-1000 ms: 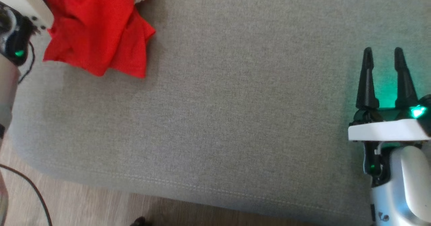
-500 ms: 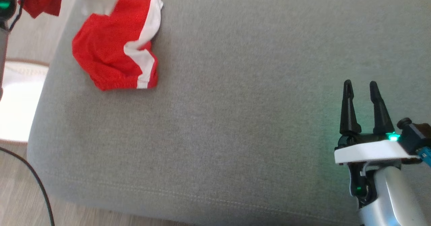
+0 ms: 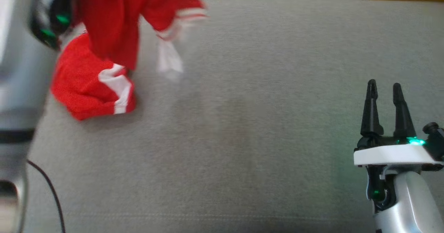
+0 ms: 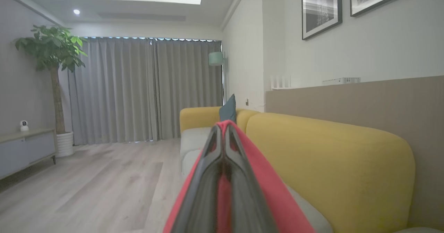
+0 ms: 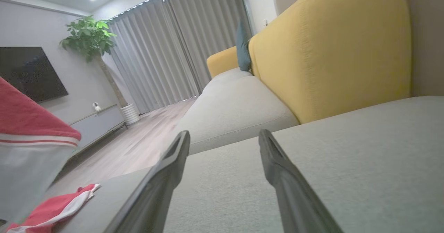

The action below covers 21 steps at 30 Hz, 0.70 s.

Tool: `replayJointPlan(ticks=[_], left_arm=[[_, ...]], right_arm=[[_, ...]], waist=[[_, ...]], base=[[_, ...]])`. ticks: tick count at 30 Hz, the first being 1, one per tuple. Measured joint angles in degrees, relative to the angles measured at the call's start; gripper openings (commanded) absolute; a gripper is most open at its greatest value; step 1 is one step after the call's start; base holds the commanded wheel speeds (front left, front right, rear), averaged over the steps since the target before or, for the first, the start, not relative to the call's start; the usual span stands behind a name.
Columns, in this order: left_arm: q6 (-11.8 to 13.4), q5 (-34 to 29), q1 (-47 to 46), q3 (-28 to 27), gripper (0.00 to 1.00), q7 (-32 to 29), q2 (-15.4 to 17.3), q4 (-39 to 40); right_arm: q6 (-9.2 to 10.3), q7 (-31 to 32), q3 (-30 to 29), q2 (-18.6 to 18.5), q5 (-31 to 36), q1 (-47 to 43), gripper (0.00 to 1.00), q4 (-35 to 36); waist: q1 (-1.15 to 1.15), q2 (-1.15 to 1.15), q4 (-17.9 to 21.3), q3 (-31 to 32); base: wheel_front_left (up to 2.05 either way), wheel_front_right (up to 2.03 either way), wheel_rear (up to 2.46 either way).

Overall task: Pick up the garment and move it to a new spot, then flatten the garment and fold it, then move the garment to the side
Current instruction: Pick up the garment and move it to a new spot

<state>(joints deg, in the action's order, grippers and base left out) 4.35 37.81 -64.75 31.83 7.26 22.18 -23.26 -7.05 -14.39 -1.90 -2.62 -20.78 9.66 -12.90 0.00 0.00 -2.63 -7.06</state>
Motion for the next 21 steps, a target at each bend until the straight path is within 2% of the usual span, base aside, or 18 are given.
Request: replayJointPlan(ticks=[1,2,5,8,13,17,21], left_arm=[[2.14,-0.01,2.49,0.59,0.0,-0.46,-0.69,1.54],[2.8,-0.02,3.98,1.1,0.0,-0.68,-0.89,2.33],[4.33,-0.08,9.25,2.48,0.0,-0.59,-1.93,3.87],[5.16,1.19,14.33,3.21,0.0,-0.32,-4.41,3.79],[5.27,1.31,17.19,6.34,0.0,2.45,-9.49,-0.2],[5.22,1.26,16.88,7.7,0.0,4.59,-15.45,-3.75],[4.01,2.29,15.12,9.43,0.0,6.22,-19.96,-6.86]], right_arm=[[0.0,0.0,-0.12,0.0,0.03,-0.01,1.0,0.09],[0.0,0.0,0.0,0.0,0.03,0.0,1.0,0.11],[0.0,0.0,1.51,0.02,-0.44,0.1,1.0,0.24],[0.0,0.0,2.82,0.02,-1.4,0.23,1.0,0.82],[0.0,0.0,5.64,0.01,-2.29,0.27,1.0,1.52],[0.0,0.0,6.86,0.01,-3.03,0.33,1.0,2.4],[0.0,-0.01,7.82,0.01,-3.46,0.36,1.0,2.63]], waist=[[0.0,0.0,1.54,0.01],[0.0,0.0,2.38,-0.05],[0.0,0.0,5.32,-0.43],[0.0,0.0,8.64,-0.92],[0.0,0.0,14.32,-2.04],[0.0,0.0,18.21,-2.98],[0.0,0.0,21.05,-3.85]], base=[[0.0,0.0,0.0],[0.0,0.0,0.0],[0.0,0.0,0.0],[0.0,0.0,0.0],[0.0,0.0,0.0],[0.0,0.0,0.0],[0.0,0.0,0.0]])
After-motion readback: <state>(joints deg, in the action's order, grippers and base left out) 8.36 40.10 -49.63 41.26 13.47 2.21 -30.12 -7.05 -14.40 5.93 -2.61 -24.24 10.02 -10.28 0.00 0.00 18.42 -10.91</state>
